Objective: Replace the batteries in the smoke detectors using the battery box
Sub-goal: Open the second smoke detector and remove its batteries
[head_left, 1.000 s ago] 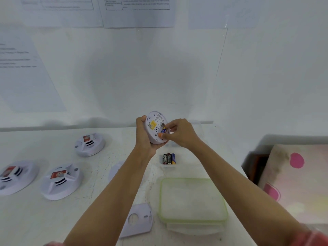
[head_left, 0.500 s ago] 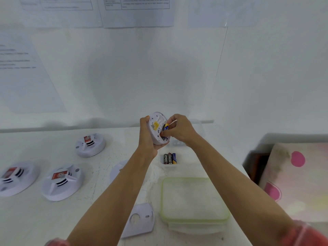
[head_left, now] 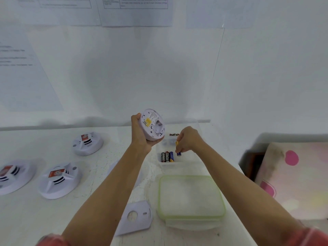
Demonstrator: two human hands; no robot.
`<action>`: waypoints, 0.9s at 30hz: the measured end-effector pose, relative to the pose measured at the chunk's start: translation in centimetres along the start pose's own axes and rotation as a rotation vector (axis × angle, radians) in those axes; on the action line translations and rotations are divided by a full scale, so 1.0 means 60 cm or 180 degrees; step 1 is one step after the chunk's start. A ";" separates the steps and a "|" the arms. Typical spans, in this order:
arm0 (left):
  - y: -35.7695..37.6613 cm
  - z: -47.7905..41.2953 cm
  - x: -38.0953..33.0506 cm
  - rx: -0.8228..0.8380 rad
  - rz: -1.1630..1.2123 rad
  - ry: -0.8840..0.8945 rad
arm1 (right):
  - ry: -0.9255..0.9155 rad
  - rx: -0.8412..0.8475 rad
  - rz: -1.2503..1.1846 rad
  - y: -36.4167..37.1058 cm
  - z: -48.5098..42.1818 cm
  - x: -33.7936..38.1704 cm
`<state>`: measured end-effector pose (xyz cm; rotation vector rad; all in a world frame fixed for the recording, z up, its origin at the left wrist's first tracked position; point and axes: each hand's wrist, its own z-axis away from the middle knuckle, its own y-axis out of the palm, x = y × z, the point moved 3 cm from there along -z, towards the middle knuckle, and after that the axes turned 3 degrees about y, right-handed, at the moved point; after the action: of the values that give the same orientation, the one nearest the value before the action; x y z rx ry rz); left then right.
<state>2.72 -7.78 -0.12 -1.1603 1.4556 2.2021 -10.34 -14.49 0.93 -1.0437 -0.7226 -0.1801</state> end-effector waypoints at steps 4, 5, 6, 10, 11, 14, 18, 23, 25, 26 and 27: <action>-0.002 0.007 0.000 0.0006 0.0055 -0.0042 | -0.0103 -0.0096 0.0475 0.028 -0.008 -0.010; -0.002 0.008 0.001 -0.0011 0.0045 -0.0054 | -0.0138 -0.0079 0.0562 0.037 -0.008 -0.013; -0.002 0.010 0.002 -0.0021 0.0043 -0.0070 | -0.0136 -0.0053 0.0585 0.043 -0.009 -0.015; -0.003 0.012 0.000 -0.0048 0.0063 -0.0077 | -0.0155 -0.0064 0.0628 0.048 -0.011 -0.019; -0.004 0.012 -0.001 -0.0052 0.0064 -0.0065 | -0.0148 -0.0058 0.0630 0.048 -0.011 -0.021; -0.004 0.013 -0.003 -0.0083 0.0052 -0.0046 | -0.0133 -0.0050 0.0585 0.048 -0.010 -0.024; -0.007 0.015 -0.002 -0.0126 0.0125 -0.0097 | -0.0233 0.0044 0.0597 0.044 -0.003 -0.022; -0.010 0.013 -0.007 -0.0002 0.0234 -0.0180 | -0.0263 0.0175 0.0655 0.016 0.002 -0.010; -0.009 0.012 -0.010 0.0070 0.0188 -0.0169 | -0.0195 0.0137 0.0335 -0.006 0.001 -0.002; -0.009 0.012 -0.011 0.0116 0.0140 -0.0140 | -0.0188 0.0116 0.0188 -0.017 -0.001 0.002; -0.009 0.011 -0.012 0.0150 0.0083 -0.0087 | -0.0206 0.0096 0.0087 -0.027 -0.005 0.006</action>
<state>3.22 -6.82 0.17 -1.0980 1.5114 2.1798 -10.68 -15.48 2.22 -1.0339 -0.7670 -0.1118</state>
